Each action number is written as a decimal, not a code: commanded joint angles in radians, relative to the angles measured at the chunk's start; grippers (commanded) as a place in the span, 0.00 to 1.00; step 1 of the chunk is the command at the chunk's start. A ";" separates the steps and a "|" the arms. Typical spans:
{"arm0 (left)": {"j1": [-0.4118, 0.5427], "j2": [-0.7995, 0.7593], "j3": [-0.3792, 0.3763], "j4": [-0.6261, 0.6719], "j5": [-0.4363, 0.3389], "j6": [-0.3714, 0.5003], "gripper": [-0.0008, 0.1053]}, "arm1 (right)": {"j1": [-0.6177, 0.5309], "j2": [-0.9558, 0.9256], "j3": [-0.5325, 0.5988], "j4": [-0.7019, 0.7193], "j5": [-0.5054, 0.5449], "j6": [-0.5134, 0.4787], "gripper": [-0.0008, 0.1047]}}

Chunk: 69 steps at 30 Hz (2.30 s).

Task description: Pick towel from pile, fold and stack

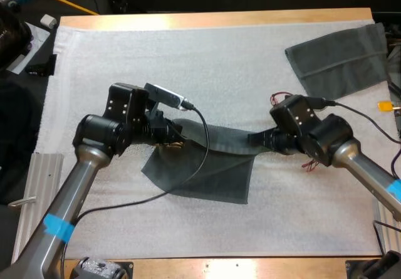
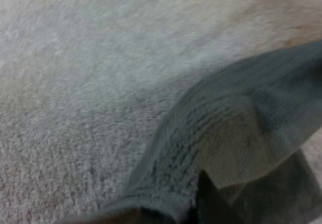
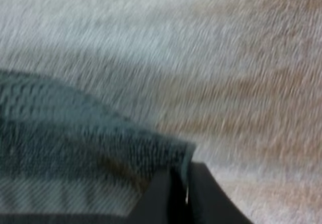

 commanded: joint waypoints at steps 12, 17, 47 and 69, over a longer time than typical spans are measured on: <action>0.059 0.242 -0.001 -0.234 0.011 -0.006 0.01 | -0.127 0.168 -0.003 -0.133 -0.021 0.023 0.01; 0.076 0.294 0.000 -0.293 0.008 -0.005 0.01 | -0.141 0.210 -0.004 -0.205 -0.016 0.029 0.01; 0.088 0.265 -0.091 -0.256 -0.009 0.024 0.54 | -0.155 0.153 -0.007 -0.363 -0.020 -0.015 0.57; 0.084 -0.124 -0.091 0.152 -0.023 0.039 0.54 | 0.079 -0.141 -0.003 -0.040 0.002 -0.126 0.10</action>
